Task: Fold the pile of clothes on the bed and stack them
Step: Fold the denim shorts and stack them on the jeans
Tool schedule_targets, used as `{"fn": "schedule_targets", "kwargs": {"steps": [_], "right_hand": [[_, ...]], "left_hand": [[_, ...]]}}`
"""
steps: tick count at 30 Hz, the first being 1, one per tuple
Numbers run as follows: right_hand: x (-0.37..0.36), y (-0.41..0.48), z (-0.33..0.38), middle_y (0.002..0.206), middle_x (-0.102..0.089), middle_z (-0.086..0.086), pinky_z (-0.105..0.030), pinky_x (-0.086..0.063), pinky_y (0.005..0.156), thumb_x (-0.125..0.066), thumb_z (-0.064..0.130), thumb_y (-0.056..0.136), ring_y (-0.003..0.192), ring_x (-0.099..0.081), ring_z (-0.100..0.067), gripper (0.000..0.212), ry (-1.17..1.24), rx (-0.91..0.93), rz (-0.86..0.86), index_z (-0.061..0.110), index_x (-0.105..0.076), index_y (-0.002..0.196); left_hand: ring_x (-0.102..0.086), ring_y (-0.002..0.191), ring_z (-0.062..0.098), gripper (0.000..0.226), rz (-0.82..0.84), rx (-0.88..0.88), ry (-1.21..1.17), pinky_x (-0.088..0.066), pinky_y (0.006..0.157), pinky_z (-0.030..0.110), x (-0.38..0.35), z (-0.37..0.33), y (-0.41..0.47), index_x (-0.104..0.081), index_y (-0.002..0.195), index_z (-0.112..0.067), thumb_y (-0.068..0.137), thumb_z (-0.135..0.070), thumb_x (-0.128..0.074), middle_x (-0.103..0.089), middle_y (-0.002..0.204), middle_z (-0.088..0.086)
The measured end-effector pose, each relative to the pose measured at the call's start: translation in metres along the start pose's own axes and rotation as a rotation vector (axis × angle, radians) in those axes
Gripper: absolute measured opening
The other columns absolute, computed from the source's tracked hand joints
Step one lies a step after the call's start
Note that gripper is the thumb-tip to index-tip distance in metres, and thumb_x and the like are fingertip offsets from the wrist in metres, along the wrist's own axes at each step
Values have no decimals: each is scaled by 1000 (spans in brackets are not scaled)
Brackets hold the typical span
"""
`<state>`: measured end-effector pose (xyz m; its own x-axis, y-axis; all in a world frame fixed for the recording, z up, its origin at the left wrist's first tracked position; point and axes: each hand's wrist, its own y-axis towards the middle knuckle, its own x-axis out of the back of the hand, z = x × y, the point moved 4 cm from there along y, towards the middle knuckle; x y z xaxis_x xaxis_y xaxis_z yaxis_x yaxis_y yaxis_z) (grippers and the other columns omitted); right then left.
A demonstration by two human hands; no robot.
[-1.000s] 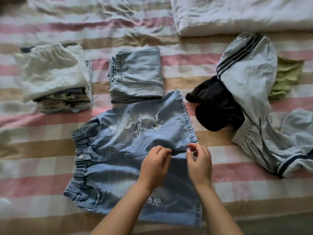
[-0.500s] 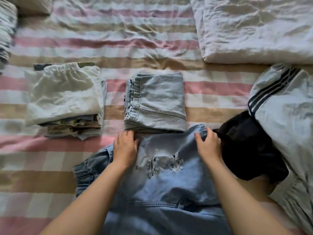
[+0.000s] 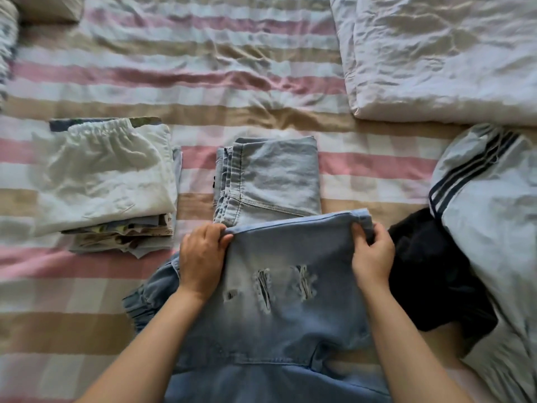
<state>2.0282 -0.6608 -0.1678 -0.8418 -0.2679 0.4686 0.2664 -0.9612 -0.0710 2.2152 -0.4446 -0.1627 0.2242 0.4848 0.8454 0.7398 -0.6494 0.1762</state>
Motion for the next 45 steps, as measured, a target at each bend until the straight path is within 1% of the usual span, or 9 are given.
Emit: {"fn": "schedule_targets", "kwargs": {"steps": [6, 10, 14, 18, 23, 26, 31, 38, 45], "right_hand": [[-43, 48, -16, 83, -56, -9, -29, -35, 68, -55, 14, 91, 78, -49, -19, 12, -104, -146, 206, 4, -60, 93], [-39, 52, -24, 101, -61, -8, -33, -44, 86, -60, 13, 89, 92, -55, -17, 24, -13, -186, 283, 2, -59, 110], [-17, 39, -23, 95, -65, -9, -25, -46, 77, -59, 2, 86, 82, -58, -13, 13, 110, -138, 282, 3, -61, 99], [21, 12, -11, 79, -67, 5, -22, -47, 75, -60, -6, 82, 75, -58, -9, 14, 243, -91, 278, 5, -63, 91], [88, -61, 9, 76, -70, 13, -14, -49, 68, -64, -3, 82, 71, -60, 2, 33, 125, 85, 337, 30, -64, 80], [128, -112, 11, 82, -67, 4, -20, -47, 75, -70, 0, 76, 79, -60, -3, 34, 40, 128, 297, 34, -63, 81], [171, -188, -9, 86, -62, 5, -5, -40, 74, -71, -11, 70, 85, -56, 4, 46, -69, 214, 235, 33, -61, 83], [185, -265, -79, 80, -63, -4, -5, -36, 77, -69, -3, 75, 83, -50, -5, 15, -269, 251, 256, 12, -67, 77], [166, -292, -130, 69, -57, -12, -29, -46, 54, -72, -20, 41, 60, -59, -31, 45, -642, 275, 451, 9, -73, 76]], "left_hand": [[-54, 83, 32, 24, 139, 77, 160, -31, 67, 37, -29, 19, 26, -56, 86, -6, 90, -30, -53, -57, 87, 13], [-53, 83, 28, 31, 119, 18, 98, -36, 70, 37, -25, 11, 22, -58, 88, -10, 85, -40, -55, -58, 86, 10], [-55, 87, 33, 22, 163, -75, 58, -42, 71, 42, -19, -5, 23, -65, 91, -6, 75, -18, -74, -62, 88, 12], [-55, 71, 32, 7, 161, -199, -82, -48, 61, 45, 3, -22, 8, -63, 79, 4, 76, -1, -68, -57, 76, 16], [-58, 64, 31, 28, 95, -356, -106, -49, 57, 37, 47, -41, -48, -63, 76, 2, 87, -21, -50, -61, 71, 16], [-56, 65, 28, 11, 47, -456, -74, -43, 61, 37, 71, -53, -90, -51, 84, -12, 91, -20, -47, -62, 69, 13], [-47, 68, 21, 6, 69, -570, -58, -40, 60, 31, 88, -59, -164, -47, 83, -15, 89, -14, -47, -61, 68, 9], [-44, 61, 20, 16, 264, -603, 44, -36, 55, 30, 59, -37, -257, -46, 77, -17, 93, -19, -44, -56, 67, 3], [-40, 68, 18, 13, 422, -521, 185, -29, 57, 28, 24, -16, -297, -59, 64, -15, 74, -20, -53, -57, 68, 1]]}}
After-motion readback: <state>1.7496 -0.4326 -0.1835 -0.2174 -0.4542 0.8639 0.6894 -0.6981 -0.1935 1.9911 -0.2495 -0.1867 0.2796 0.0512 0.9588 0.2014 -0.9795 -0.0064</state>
